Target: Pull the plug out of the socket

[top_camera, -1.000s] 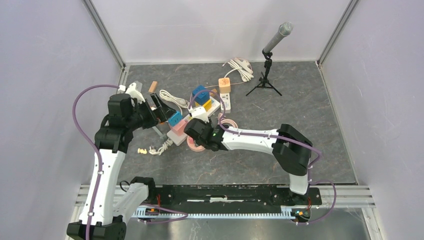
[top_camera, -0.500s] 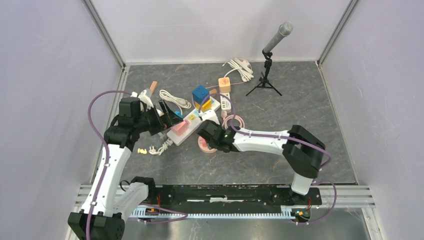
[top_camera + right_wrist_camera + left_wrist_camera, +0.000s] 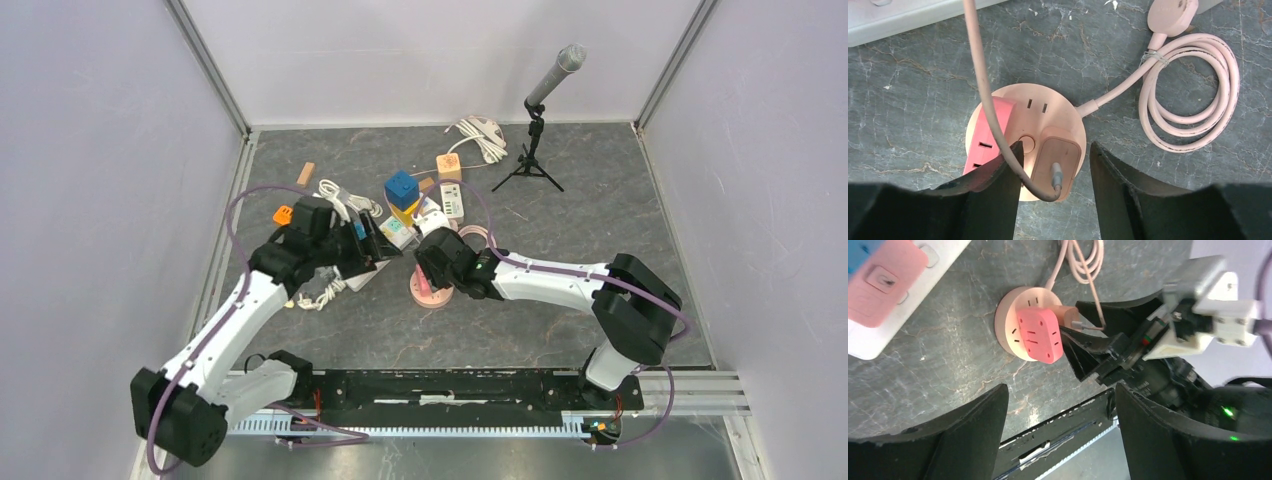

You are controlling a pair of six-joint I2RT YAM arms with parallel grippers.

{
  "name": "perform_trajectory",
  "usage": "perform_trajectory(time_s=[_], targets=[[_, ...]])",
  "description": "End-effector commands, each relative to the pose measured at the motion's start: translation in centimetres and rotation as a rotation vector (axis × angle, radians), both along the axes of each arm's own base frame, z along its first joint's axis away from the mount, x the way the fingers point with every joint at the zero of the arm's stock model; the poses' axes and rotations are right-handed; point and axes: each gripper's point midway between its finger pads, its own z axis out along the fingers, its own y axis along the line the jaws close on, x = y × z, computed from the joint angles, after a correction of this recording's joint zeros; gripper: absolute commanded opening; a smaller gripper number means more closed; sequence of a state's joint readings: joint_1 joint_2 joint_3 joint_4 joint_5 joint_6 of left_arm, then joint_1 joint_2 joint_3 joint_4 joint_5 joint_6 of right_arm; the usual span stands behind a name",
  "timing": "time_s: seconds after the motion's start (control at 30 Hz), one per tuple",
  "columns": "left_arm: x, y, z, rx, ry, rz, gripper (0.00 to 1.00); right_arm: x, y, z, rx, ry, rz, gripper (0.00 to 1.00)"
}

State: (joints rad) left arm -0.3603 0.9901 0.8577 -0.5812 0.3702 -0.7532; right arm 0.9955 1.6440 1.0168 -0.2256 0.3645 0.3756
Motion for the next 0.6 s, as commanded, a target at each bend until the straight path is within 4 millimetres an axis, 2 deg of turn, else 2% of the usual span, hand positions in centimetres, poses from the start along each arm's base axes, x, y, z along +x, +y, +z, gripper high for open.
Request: perform_trajectory(time_s=[0.0,0.13,0.3,0.4,0.5,0.57], targets=[[0.8,-2.4,-1.4,0.004,0.039,0.056,0.84,0.8,1.3,1.5,0.046,-0.025,0.028,0.53],[0.7,-4.2,-3.9,0.026,0.058,0.029,0.83,0.5,1.0,0.9,0.041,-0.008,0.02,0.48],[0.6,-4.4,-7.2,0.087,0.068,0.048,0.69,0.4,0.9,0.8,0.045,-0.013,0.029,0.4],[0.7,-4.2,-8.2,0.115,0.031,0.055,0.61,0.3,1.2,0.7,0.059,-0.012,0.041,0.32],[0.9,-4.5,-9.3,0.131,0.005,0.052,0.58,0.3,1.4,0.6,0.065,-0.007,0.044,0.22],[1.0,-5.0,-9.9,0.14,-0.006,0.037,0.56,0.3,1.3,0.5,0.064,-0.005,0.039,0.21]])
